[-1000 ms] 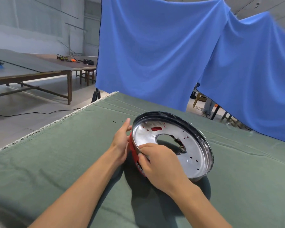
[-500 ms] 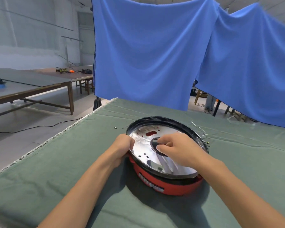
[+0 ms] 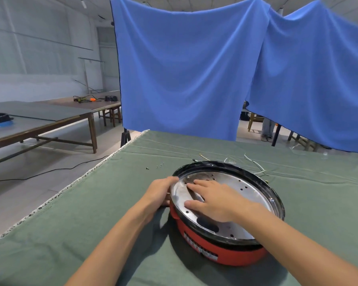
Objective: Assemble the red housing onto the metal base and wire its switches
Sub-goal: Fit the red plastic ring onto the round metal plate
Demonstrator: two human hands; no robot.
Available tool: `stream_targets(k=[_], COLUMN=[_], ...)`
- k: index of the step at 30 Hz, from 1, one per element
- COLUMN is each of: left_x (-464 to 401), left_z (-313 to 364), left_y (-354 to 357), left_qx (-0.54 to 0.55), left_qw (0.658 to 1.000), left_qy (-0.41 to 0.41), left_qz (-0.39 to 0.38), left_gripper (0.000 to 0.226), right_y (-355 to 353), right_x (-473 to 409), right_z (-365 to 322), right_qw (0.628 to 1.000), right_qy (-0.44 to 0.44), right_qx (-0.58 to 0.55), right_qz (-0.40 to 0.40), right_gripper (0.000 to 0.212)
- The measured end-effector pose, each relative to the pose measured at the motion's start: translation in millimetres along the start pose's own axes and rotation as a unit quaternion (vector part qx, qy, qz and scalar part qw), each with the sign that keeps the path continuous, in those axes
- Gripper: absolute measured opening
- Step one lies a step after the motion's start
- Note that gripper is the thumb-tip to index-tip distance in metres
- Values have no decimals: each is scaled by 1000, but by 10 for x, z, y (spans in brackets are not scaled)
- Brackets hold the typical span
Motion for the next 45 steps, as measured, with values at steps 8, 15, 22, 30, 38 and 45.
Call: stream_targets(k=[8,15,22,30,38,45], left_x=[-526,-1006,-962,-744,-501,-221], left_z=[98,45,169,145,170,830], left_y=[-475,-562,-566,-540,-703,-183], left_qx=[-464,-581,-584,-665,-352,3], left_qw=[836,772,752,698,913,978], left_qy=[158,123,157,155,94,165], left_qz=[249,226,262,215,185,125], left_gripper=[39,42,14,14,27,14], right_y=[-125,-67,-58,-90,-154,-499], right_x=[-144,-151,-142,-102,-99,-171], right_z=[40,64,68,31,52,253], right_qw=[999,997,996,996,992,968], right_qy=[20,22,16,18,24,72], right_qx=[-18,-23,-41,-42,-86,-199], right_qz=[27,67,73,76,84,133], right_gripper=[62,64,64,63,55,31])
Point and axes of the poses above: each hand's wrist, its own x-axis away from the middle knuckle, its own y-axis out of the palm, z = x × y, the point moved 8 cm from there along -x, towards the middle knuckle, and after that the axes turned 7 degrees about z, right-handed, at the moved point
